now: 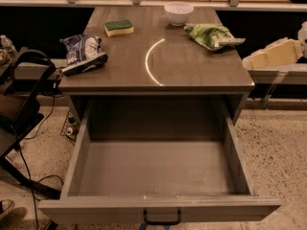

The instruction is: Move green jalapeno chip bag near blue chip bag

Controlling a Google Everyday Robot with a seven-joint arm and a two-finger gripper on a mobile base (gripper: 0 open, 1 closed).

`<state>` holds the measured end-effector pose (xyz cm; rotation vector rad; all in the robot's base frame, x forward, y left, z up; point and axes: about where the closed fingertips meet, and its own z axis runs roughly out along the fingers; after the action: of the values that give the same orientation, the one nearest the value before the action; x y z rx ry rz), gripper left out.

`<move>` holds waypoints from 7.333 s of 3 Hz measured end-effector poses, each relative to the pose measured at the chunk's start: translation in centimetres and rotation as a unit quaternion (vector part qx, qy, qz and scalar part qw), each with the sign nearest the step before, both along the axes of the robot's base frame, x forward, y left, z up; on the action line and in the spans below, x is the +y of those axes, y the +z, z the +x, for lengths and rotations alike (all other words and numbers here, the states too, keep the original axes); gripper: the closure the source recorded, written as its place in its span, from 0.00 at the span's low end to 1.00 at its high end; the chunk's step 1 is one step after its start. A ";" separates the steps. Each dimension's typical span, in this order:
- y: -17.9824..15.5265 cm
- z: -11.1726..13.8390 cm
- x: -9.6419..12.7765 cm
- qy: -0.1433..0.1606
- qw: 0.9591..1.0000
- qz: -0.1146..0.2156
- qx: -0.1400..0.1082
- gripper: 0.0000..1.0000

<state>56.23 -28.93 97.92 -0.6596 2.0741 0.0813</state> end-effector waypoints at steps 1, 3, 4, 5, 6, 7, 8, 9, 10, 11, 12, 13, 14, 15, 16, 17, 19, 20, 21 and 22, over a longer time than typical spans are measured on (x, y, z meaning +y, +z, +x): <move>0.0 0.0 0.0 0.000 1.000 0.000 0.000 0.00; 0.0 3.3 2.6 0.002 0.999 0.027 -0.028 0.00; 0.3 9.7 5.7 0.006 0.997 0.032 -0.065 0.00; -0.4 15.8 7.6 0.007 0.995 0.043 -0.090 0.00; -2.1 21.3 8.4 0.003 0.994 0.054 -0.097 0.00; -4.5 25.5 7.9 -0.005 0.993 0.078 -0.089 0.00; -8.4 29.7 5.9 -0.024 0.991 0.114 -0.061 0.00; -10.9 31.3 4.7 -0.038 0.990 0.128 -0.037 0.00; -14.4 31.8 4.8 -0.038 0.992 0.118 -0.004 0.26; -14.5 31.9 5.1 -0.036 0.992 0.120 -0.004 0.57; -14.8 32.0 5.3 -0.035 0.992 0.120 -0.002 0.80; -14.5 32.0 5.4 -0.035 0.992 0.120 -0.002 1.00; -14.2 32.0 5.4 -0.035 0.992 0.120 -0.002 1.00; -14.2 32.0 5.4 -0.035 0.992 0.120 -0.002 1.00; -14.1 32.0 5.4 -0.035 0.992 0.119 -0.002 1.00; -14.1 32.0 5.4 -0.035 0.992 0.119 -0.002 1.00; -14.0 32.0 5.4 -0.035 0.992 0.119 -0.002 1.00; -14.0 32.0 5.4 -0.035 0.992 0.119 -0.002 1.00; -14.0 32.0 5.4 -0.035 0.992 0.119 -0.002 1.00; -14.0 32.0 5.4 -0.035 0.992 0.119 -0.002 1.00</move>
Offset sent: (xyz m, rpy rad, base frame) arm 0.0301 0.0339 0.0021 0.0844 -0.0718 0.0150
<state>88.21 -23.57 83.93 -0.4409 2.0399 0.2827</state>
